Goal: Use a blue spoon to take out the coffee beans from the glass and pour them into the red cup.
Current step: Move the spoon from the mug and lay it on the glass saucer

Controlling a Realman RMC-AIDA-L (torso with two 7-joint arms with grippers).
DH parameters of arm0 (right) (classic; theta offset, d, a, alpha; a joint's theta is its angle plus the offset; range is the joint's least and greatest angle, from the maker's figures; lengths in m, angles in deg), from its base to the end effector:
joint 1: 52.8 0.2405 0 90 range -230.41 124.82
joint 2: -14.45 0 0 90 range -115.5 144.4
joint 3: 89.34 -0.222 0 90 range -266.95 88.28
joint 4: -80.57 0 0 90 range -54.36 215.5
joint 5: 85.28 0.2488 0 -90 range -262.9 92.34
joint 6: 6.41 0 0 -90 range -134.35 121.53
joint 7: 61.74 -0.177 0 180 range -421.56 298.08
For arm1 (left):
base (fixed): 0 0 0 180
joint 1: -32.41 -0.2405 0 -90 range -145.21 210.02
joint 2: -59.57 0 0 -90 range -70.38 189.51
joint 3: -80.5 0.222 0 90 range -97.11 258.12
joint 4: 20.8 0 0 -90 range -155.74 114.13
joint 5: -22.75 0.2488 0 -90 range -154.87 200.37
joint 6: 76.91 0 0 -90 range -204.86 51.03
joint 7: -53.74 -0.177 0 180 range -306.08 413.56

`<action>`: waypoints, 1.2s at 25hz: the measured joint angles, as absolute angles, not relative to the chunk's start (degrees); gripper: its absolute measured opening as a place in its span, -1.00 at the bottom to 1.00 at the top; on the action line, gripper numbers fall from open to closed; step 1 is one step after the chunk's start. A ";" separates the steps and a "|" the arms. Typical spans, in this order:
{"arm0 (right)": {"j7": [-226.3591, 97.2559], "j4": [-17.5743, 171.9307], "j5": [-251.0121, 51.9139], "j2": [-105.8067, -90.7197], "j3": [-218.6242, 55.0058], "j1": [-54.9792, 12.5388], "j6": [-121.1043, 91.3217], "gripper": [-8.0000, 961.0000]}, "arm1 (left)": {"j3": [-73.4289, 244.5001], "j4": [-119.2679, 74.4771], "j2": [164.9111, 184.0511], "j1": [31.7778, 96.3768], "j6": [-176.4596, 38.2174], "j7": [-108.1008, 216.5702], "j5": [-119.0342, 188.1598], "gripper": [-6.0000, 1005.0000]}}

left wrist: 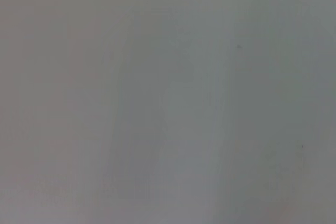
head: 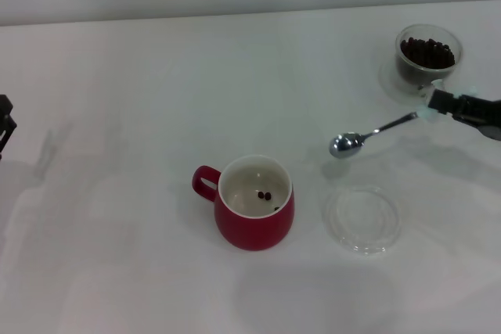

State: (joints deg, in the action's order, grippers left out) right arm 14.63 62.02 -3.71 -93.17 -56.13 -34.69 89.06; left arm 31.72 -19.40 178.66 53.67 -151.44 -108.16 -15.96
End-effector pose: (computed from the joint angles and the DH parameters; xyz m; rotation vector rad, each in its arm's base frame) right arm 0.3384 0.2925 0.0526 -2.1133 1.5870 1.1983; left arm -0.3499 0.3248 -0.0204 -1.6966 -0.5664 -0.7221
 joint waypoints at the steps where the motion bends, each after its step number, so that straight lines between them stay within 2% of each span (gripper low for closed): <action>1: 14.94 62.02 -3.83 -93.07 -56.07 -34.97 89.05 -0.49 | 31.72 -19.36 178.66 53.79 -151.31 -108.16 -15.94 0.54; 30: 24.05 60.43 -15.43 -93.41 -55.69 -36.11 81.61 -0.47 | 31.79 -19.56 178.57 54.46 -151.27 -108.16 -15.92 0.54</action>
